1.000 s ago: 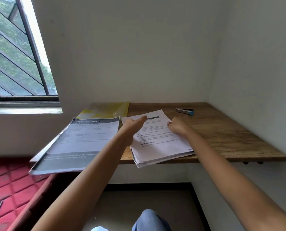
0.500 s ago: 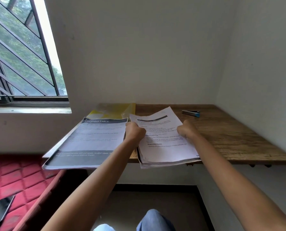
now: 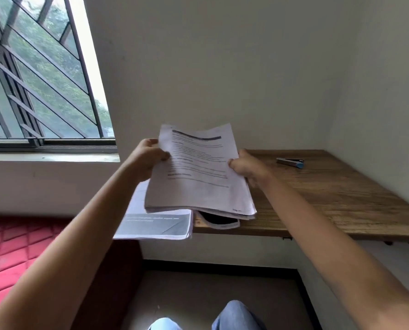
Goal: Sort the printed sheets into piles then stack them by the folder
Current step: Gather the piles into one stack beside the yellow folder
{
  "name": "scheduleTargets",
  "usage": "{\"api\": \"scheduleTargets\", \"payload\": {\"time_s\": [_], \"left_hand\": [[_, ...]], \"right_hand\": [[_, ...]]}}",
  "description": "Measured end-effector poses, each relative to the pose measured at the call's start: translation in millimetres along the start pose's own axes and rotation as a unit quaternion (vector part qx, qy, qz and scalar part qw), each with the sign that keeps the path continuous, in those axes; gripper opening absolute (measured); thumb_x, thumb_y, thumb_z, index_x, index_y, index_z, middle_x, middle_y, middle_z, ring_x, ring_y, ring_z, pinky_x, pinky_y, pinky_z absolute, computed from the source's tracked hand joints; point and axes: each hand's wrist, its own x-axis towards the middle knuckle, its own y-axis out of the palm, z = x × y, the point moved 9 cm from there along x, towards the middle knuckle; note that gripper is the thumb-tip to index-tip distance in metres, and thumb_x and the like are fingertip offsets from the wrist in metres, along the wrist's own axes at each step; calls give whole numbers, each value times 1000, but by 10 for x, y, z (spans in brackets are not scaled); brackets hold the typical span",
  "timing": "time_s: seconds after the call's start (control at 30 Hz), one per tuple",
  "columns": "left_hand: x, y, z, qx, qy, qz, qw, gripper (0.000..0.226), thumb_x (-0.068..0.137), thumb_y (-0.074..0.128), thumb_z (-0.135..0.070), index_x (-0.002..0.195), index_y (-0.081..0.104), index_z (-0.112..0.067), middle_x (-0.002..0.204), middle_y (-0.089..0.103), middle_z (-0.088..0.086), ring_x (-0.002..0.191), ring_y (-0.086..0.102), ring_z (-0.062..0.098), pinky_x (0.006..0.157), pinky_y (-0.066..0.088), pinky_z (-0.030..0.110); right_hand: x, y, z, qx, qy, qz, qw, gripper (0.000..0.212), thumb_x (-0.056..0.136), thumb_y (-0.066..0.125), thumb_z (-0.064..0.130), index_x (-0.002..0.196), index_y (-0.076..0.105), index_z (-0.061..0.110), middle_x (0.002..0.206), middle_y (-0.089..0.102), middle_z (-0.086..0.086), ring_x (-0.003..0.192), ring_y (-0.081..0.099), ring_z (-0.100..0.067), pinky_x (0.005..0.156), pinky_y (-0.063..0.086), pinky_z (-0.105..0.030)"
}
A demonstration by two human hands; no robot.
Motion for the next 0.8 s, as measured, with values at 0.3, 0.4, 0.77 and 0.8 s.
{"api": "scheduleTargets", "payload": {"time_s": [0.3, 0.4, 0.77, 0.8], "left_hand": [[31, -890, 443, 150, -45, 4, 988, 43, 69, 64, 9, 109, 56, -3, 78, 71, 7, 65, 66, 14, 66, 57, 28], [49, -1029, 647, 298, -68, -29, 952, 61, 68, 72, -15, 125, 52, -2, 115, 61, 16, 100, 60, 30, 92, 49, 41], [-26, -971, 950, 498, -166, -36, 850, 66, 89, 57, -51, 132, 50, -1, 133, 56, 13, 120, 53, 31, 99, 43, 36], [-25, -942, 948, 493, -162, -37, 854, 64, 90, 57, -50, 132, 51, -1, 132, 56, 13, 119, 53, 31, 97, 43, 35]], "right_hand": [[5, 957, -41, -124, 12, 60, 990, 34, 89, 44, 4, 121, 53, 0, 119, 59, -12, 105, 57, -26, 87, 50, -34], [-14, 1131, -196, -236, 25, 51, 970, 36, 91, 42, 14, 125, 48, 4, 127, 47, -11, 119, 41, -27, 90, 41, -31], [-324, 1397, -318, -358, 19, 16, 933, 66, 99, 34, 37, 148, 7, 4, 146, 30, -24, 131, 21, -37, 108, 17, -49], [-333, 1401, -313, -358, 15, 8, 934, 65, 99, 35, 36, 148, 8, 3, 146, 30, -24, 132, 21, -36, 108, 17, -48]]}}
